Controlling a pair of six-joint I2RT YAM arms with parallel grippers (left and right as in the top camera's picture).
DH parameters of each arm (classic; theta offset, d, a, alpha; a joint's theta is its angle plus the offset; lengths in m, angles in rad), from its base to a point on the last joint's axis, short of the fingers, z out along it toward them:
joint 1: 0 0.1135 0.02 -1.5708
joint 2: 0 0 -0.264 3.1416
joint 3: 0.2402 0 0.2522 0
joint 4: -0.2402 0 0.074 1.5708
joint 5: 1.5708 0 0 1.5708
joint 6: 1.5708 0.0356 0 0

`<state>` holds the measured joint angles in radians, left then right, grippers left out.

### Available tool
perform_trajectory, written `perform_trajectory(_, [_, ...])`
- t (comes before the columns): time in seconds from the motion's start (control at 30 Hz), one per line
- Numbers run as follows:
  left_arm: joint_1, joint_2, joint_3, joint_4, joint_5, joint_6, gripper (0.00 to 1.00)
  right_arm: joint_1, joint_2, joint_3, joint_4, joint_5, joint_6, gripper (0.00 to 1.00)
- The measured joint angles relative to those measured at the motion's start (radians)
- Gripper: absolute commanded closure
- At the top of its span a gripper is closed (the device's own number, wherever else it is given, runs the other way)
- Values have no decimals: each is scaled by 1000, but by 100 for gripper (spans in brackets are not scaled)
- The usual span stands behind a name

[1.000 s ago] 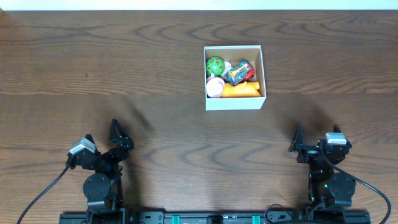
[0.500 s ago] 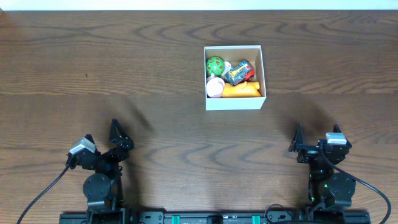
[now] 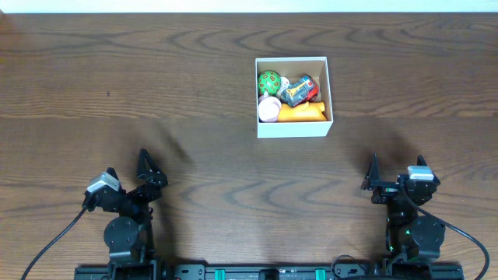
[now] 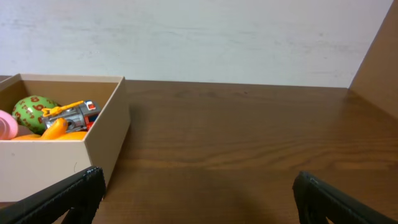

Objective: Pack container

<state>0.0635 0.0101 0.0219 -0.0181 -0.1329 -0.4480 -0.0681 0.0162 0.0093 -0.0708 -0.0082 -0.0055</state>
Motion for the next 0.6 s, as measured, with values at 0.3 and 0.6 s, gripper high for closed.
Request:
perform_trajectory(0.3, [0, 0, 0, 0, 0, 0, 2, 0, 0, 0, 0, 0, 0, 1])
perform_trajectory(0.6, [0, 0, 0, 0, 0, 0, 2, 0, 0, 0, 0, 0, 0, 1])
